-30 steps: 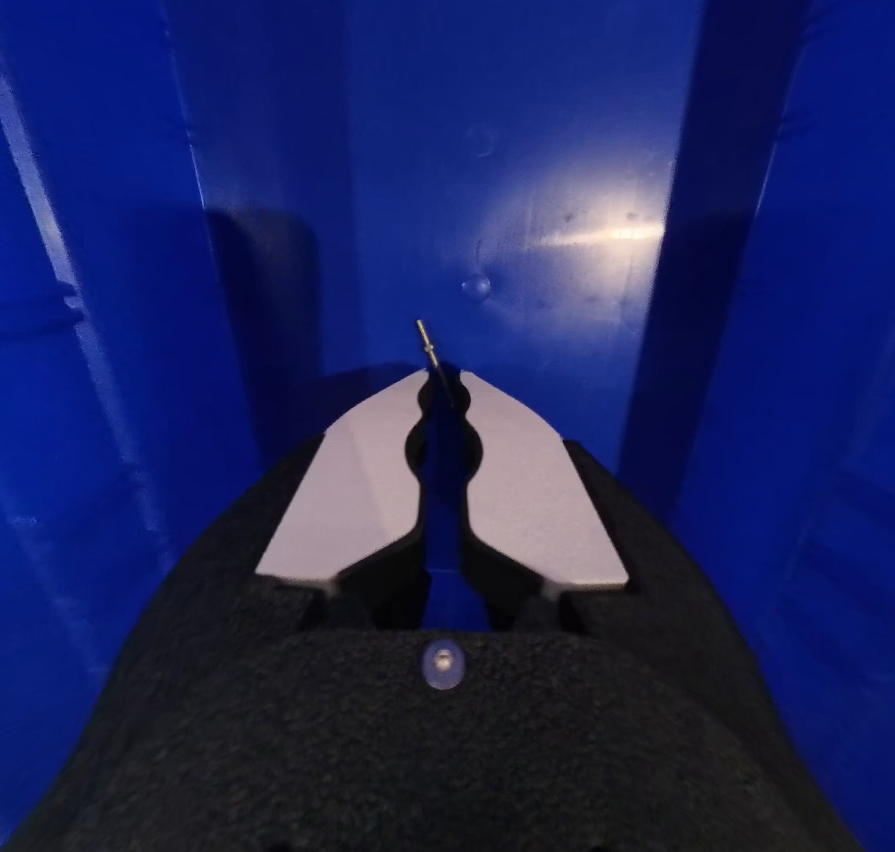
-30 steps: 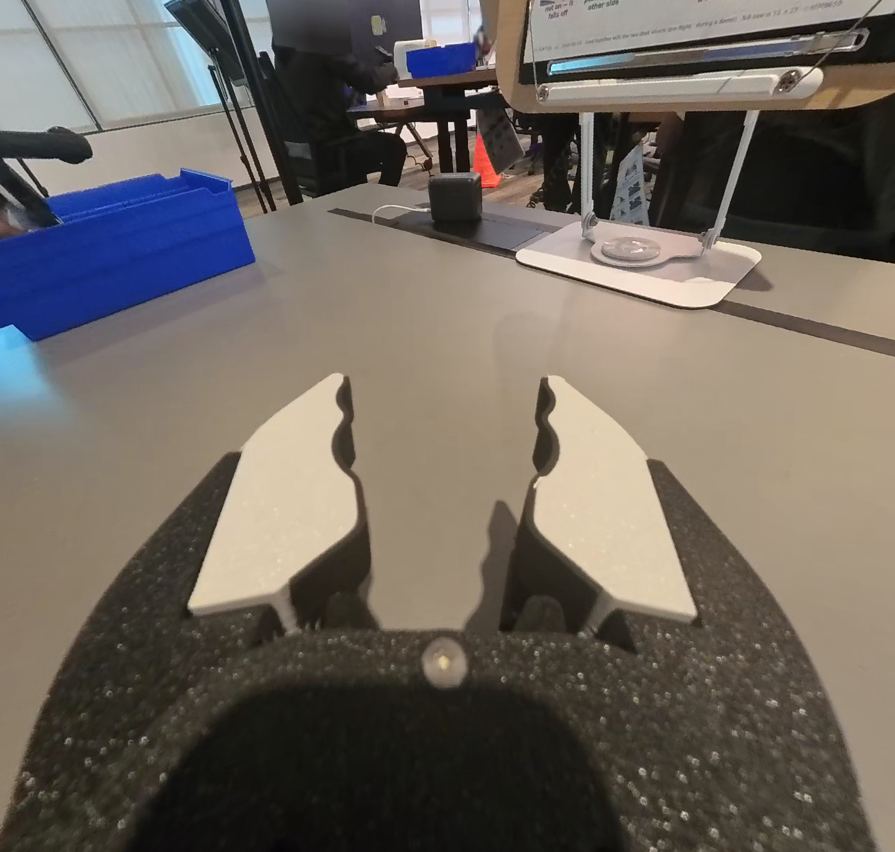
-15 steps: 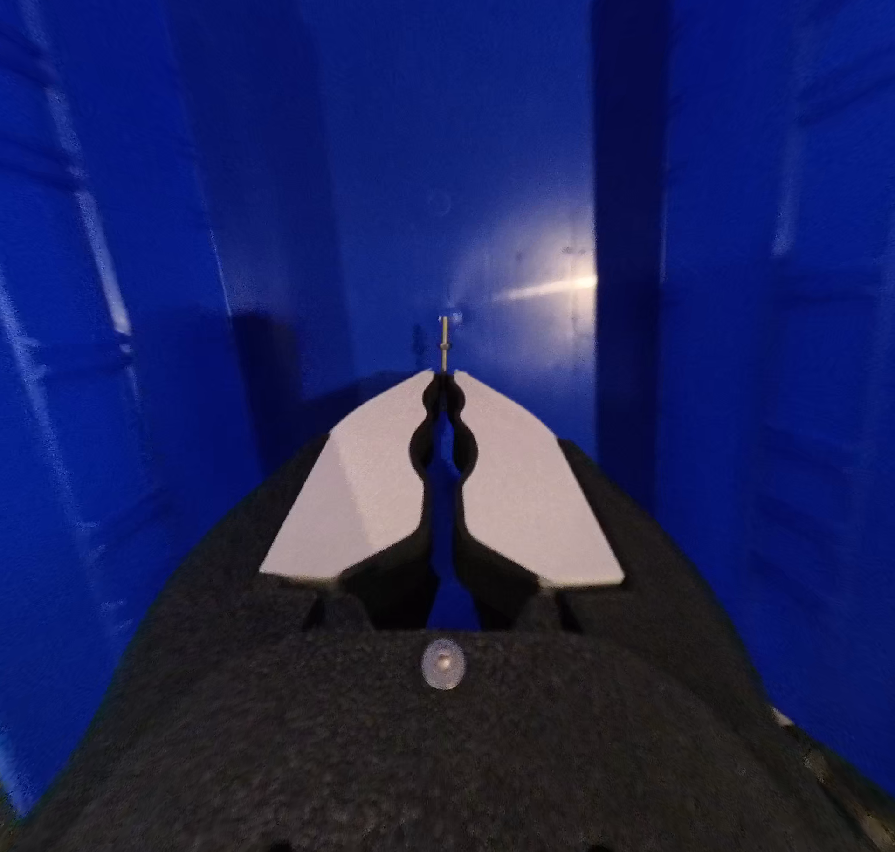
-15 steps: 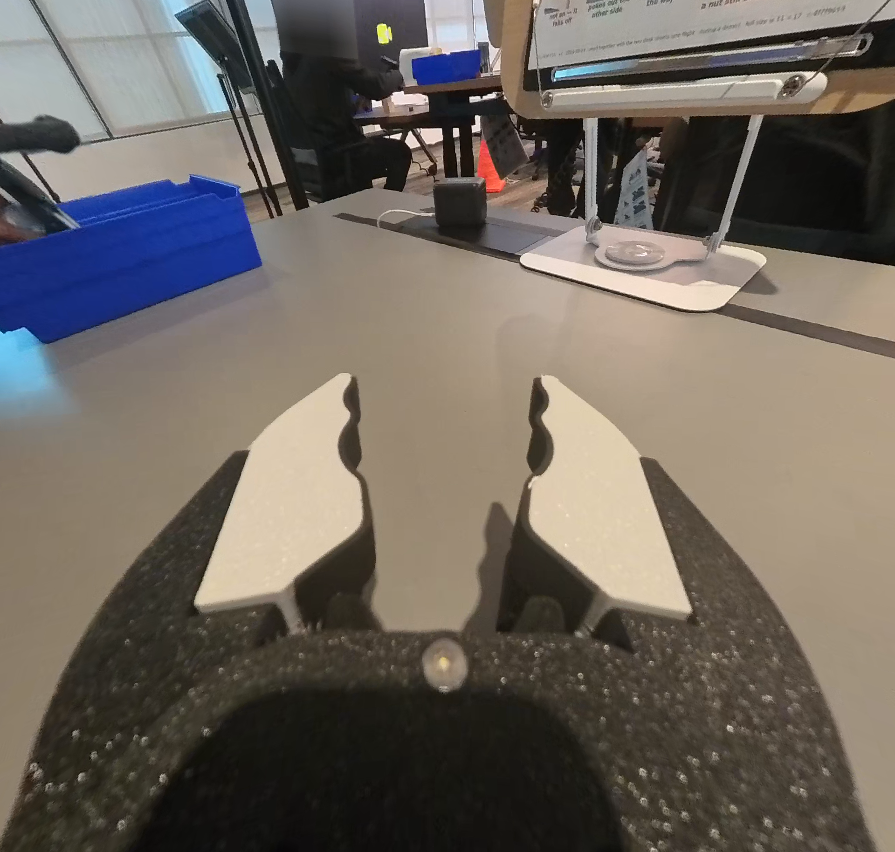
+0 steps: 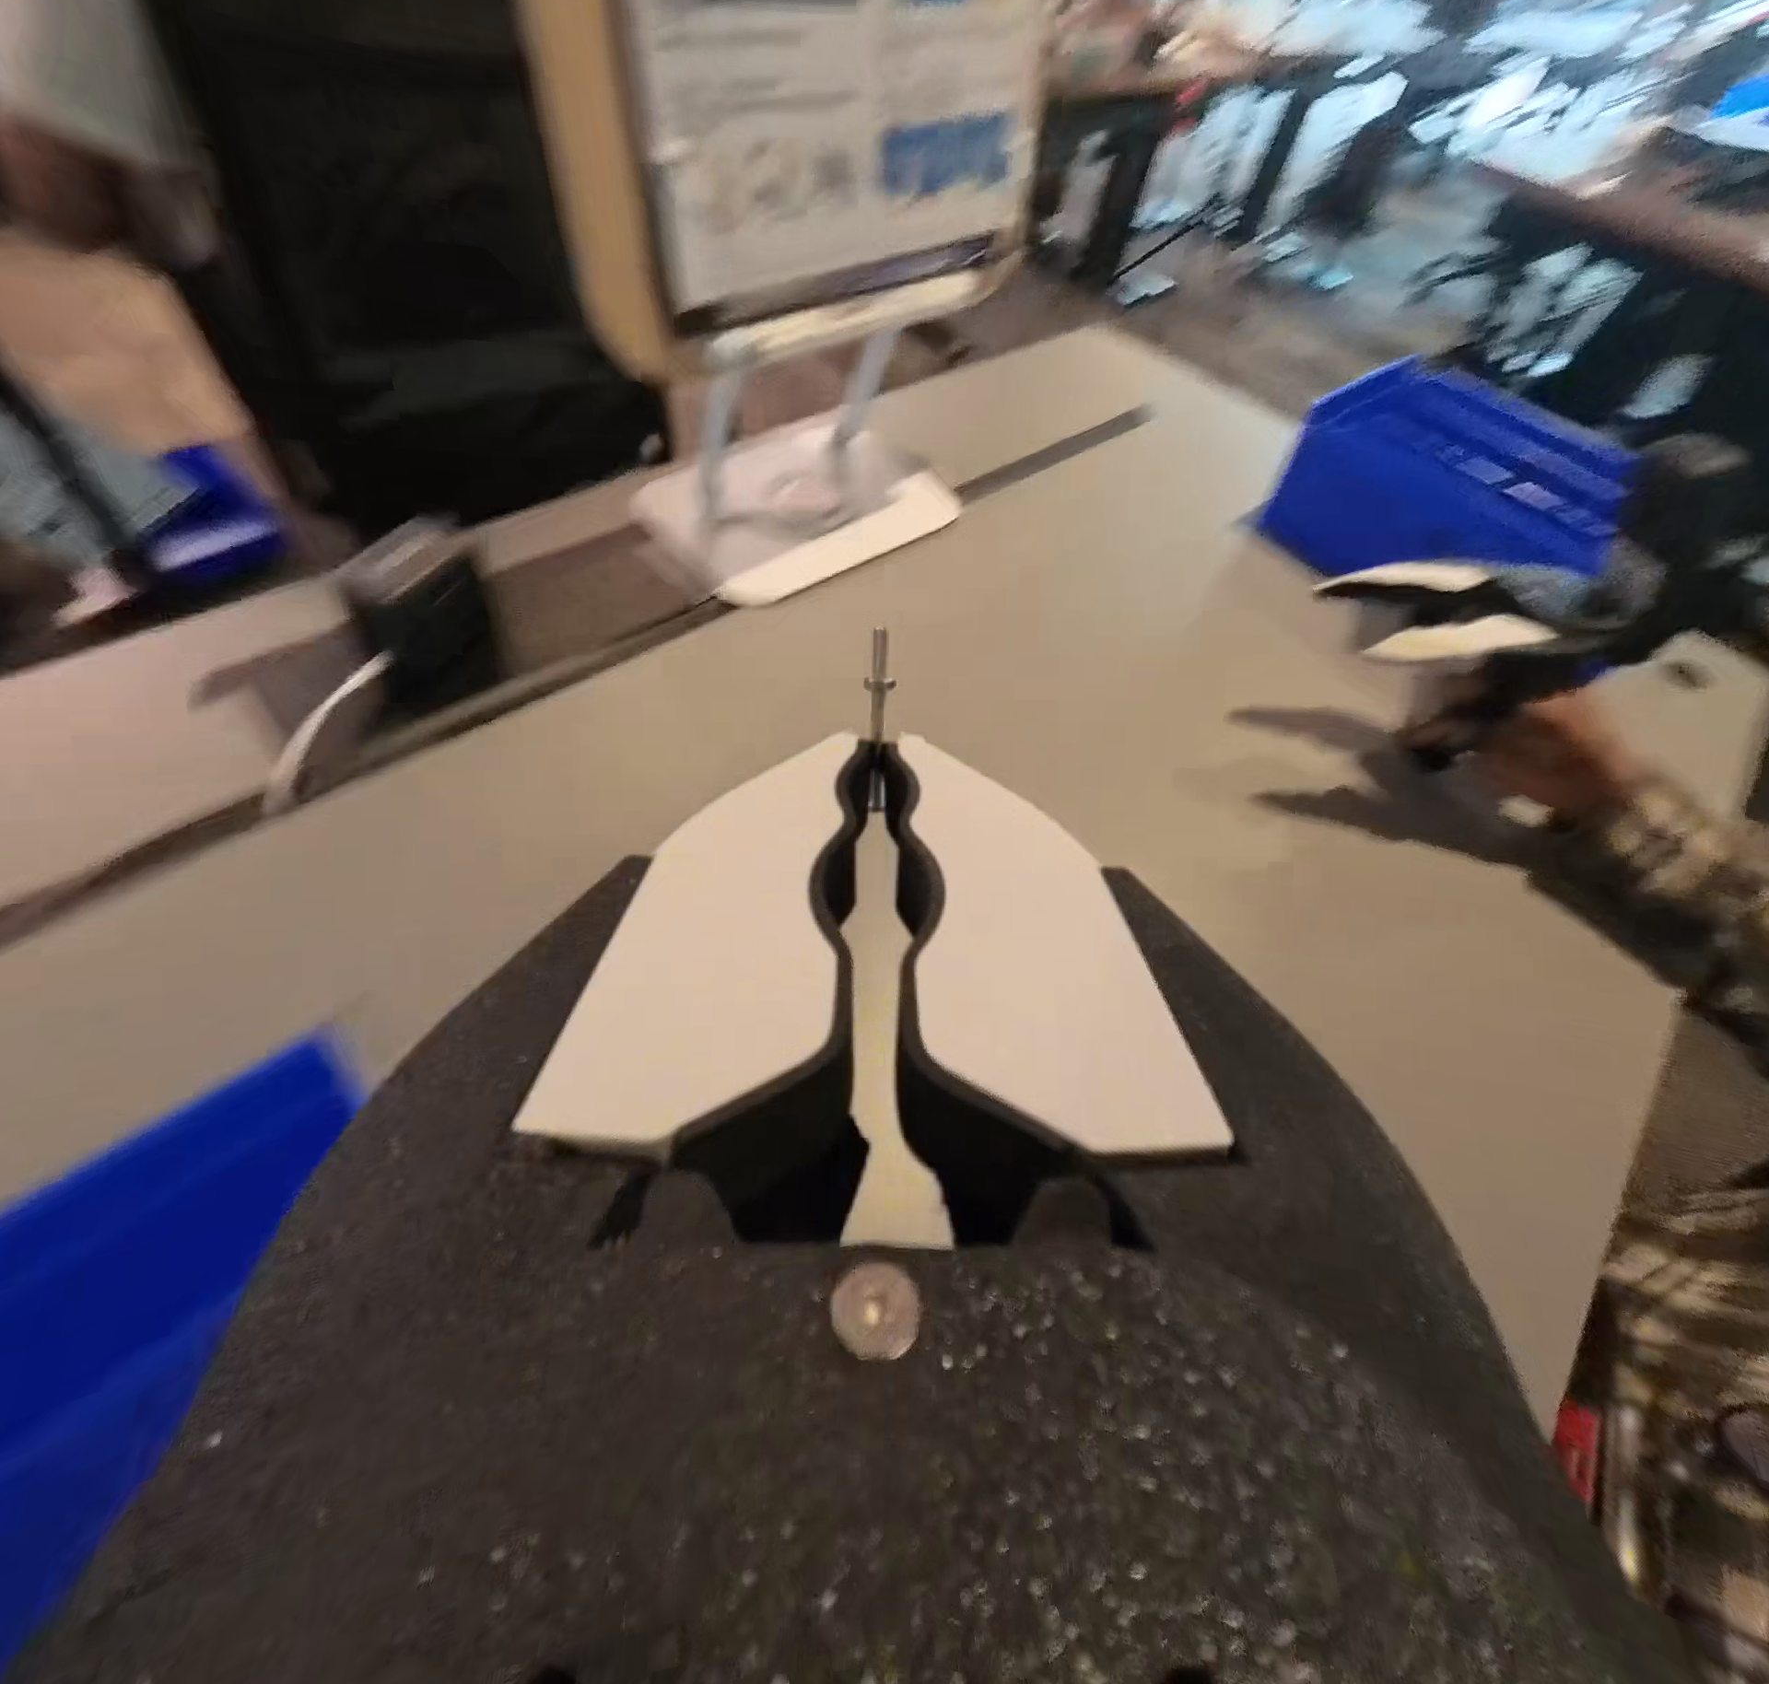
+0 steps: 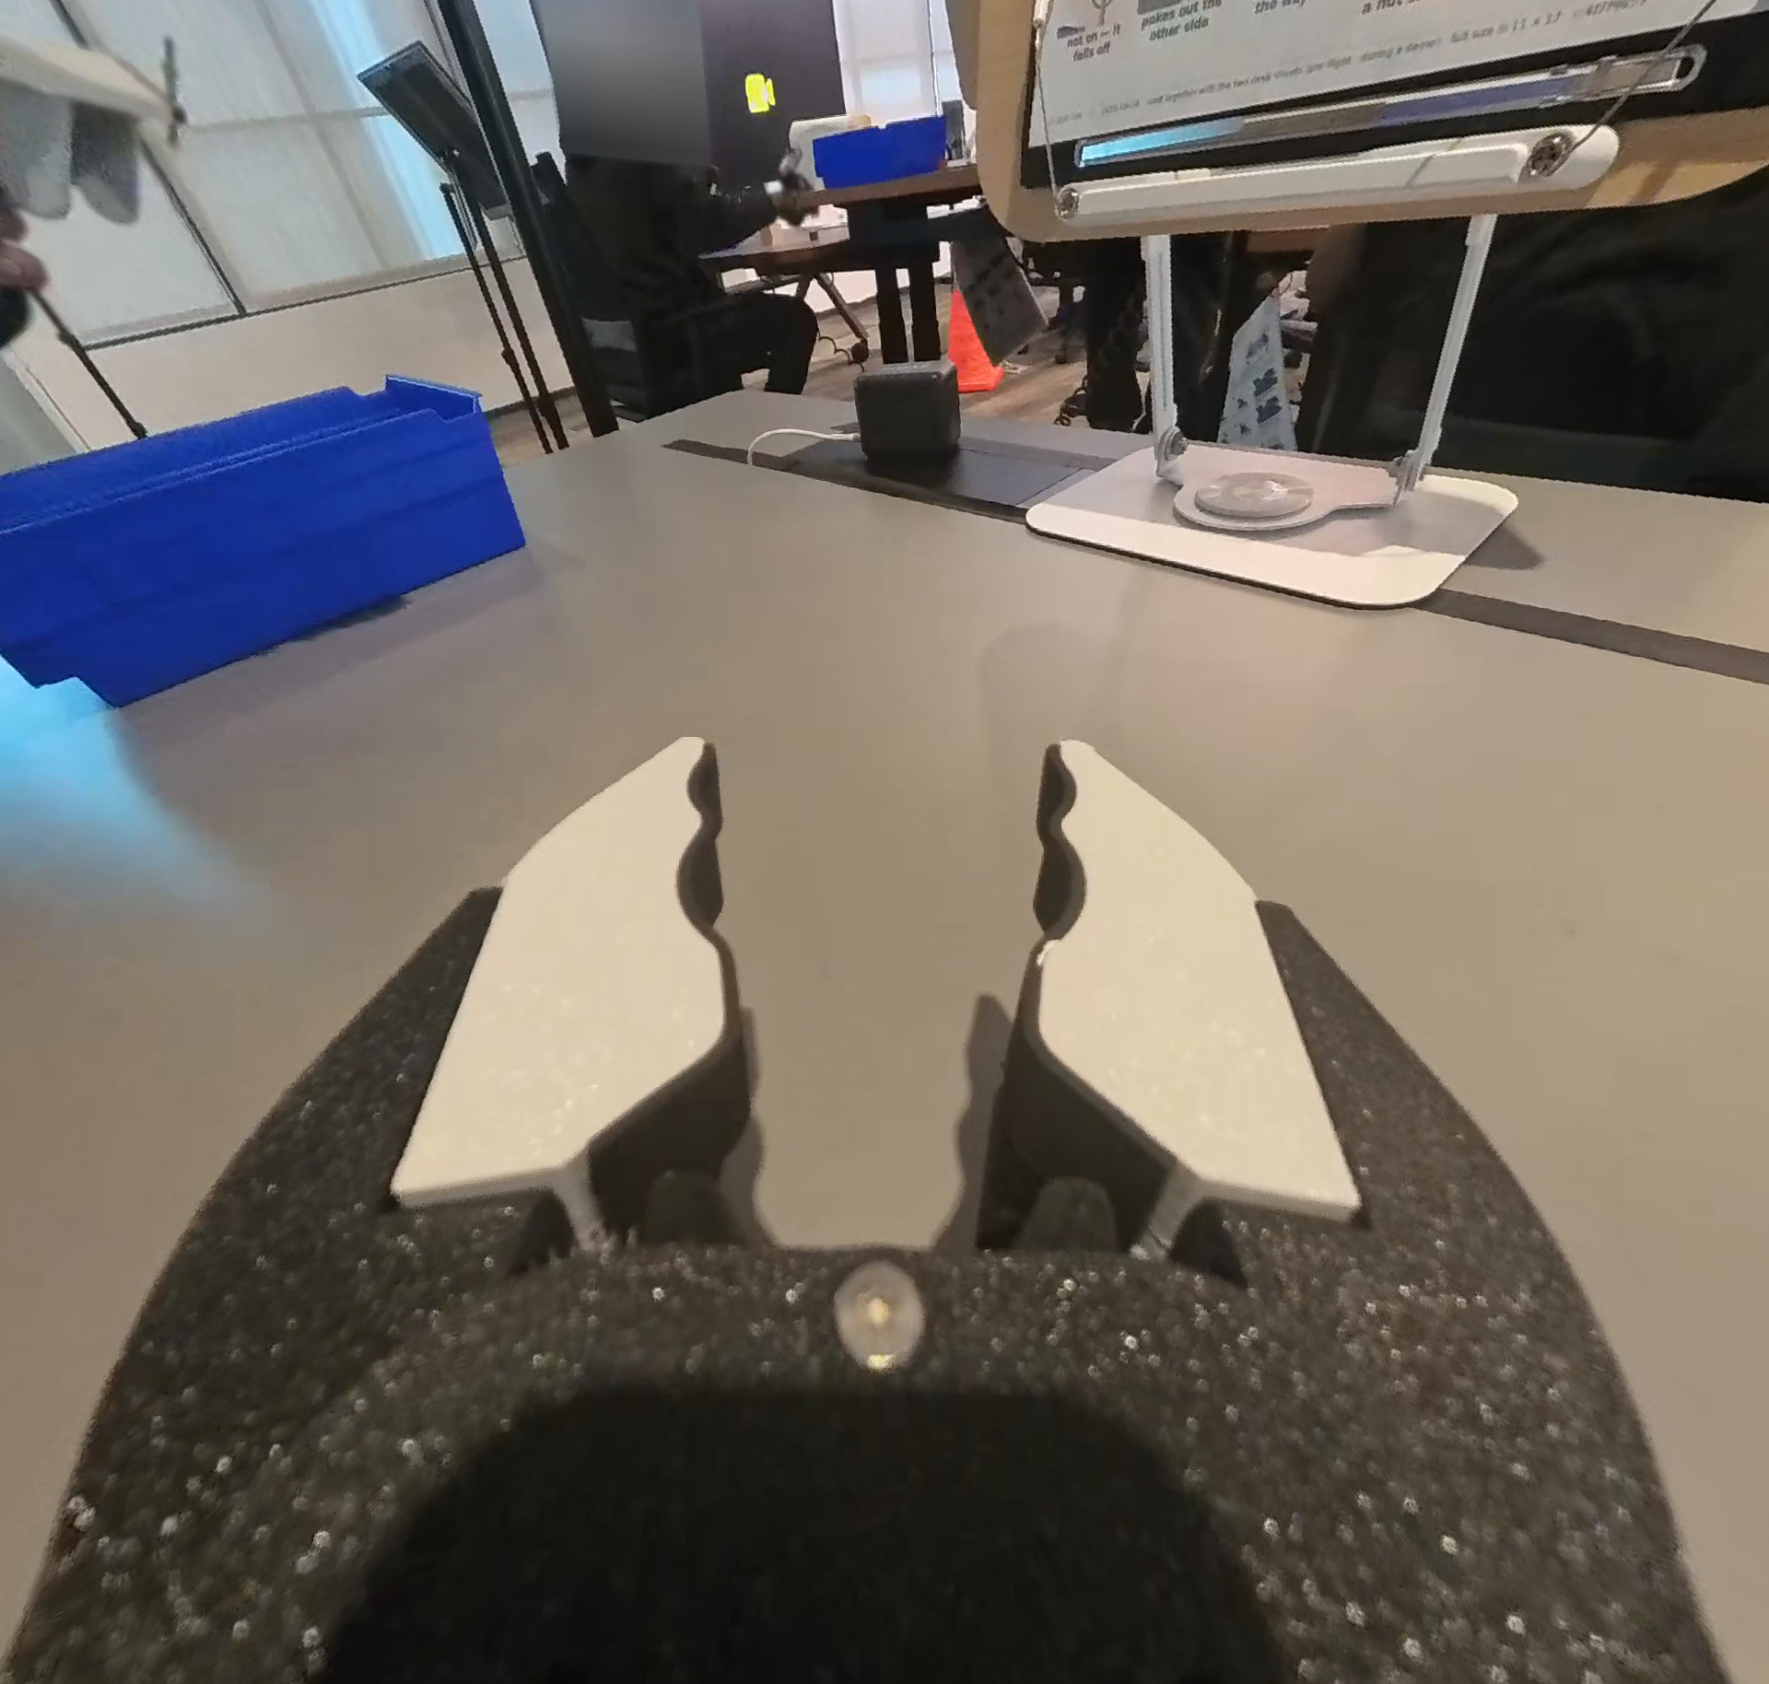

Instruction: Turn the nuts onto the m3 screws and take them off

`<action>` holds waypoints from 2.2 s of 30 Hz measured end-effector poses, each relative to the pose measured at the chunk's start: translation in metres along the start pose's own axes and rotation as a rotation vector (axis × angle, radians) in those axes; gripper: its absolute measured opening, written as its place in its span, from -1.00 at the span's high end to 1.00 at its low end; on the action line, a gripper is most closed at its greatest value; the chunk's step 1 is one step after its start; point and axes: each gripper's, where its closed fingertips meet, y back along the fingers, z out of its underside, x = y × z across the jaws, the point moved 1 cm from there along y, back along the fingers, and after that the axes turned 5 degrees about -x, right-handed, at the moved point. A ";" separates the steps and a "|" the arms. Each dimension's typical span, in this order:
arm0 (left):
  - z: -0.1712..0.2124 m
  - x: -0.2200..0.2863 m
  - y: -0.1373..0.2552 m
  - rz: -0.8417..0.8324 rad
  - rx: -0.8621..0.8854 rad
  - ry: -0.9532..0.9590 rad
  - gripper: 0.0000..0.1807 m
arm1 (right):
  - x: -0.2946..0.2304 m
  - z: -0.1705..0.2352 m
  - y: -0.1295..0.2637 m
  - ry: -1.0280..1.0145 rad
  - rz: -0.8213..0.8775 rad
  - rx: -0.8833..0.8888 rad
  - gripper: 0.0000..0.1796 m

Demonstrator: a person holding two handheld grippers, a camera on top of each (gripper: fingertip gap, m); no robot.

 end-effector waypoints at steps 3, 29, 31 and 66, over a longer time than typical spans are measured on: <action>-0.022 0.055 -0.051 0.208 0.108 -0.037 0.98 | 0.001 -0.001 0.001 0.004 -0.003 0.015 0.32; 0.029 0.156 -0.173 0.769 0.376 -0.005 0.98 | -0.106 -0.088 -0.097 0.063 -0.800 0.045 0.73; 0.029 0.158 -0.173 0.775 0.373 -0.004 0.98 | -0.107 -0.088 -0.097 0.038 -0.795 0.083 0.74; 0.042 0.179 -0.187 0.782 0.287 -0.096 0.83 | -0.112 -0.083 -0.092 0.004 -0.837 0.047 0.98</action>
